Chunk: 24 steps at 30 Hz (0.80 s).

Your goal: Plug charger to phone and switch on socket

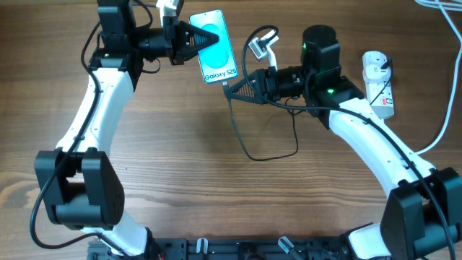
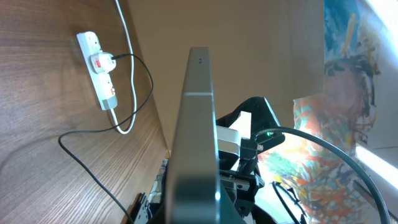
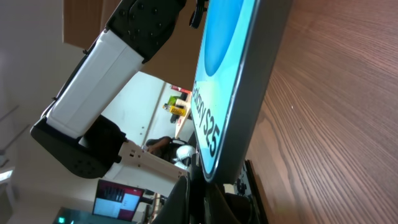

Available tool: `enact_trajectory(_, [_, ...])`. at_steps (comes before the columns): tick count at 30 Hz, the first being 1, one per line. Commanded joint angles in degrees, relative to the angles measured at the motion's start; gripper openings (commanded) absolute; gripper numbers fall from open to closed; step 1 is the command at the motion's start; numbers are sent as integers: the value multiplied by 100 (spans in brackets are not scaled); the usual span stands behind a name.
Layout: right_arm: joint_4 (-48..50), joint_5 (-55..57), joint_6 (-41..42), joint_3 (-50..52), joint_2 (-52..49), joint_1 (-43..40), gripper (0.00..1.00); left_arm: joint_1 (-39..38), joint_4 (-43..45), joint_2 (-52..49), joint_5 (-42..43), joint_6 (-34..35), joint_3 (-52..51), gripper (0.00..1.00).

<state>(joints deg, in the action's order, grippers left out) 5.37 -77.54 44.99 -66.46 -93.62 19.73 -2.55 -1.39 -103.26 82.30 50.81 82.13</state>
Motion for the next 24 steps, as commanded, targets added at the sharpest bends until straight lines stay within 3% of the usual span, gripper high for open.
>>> enact_trajectory(1, [7,-2,9,-48,28,24,4,-35,39,127,28,63,39,4])
enact_trajectory(24, [-72,229,17,-48,20,24,4,-98,66,127,35,48,39,4])
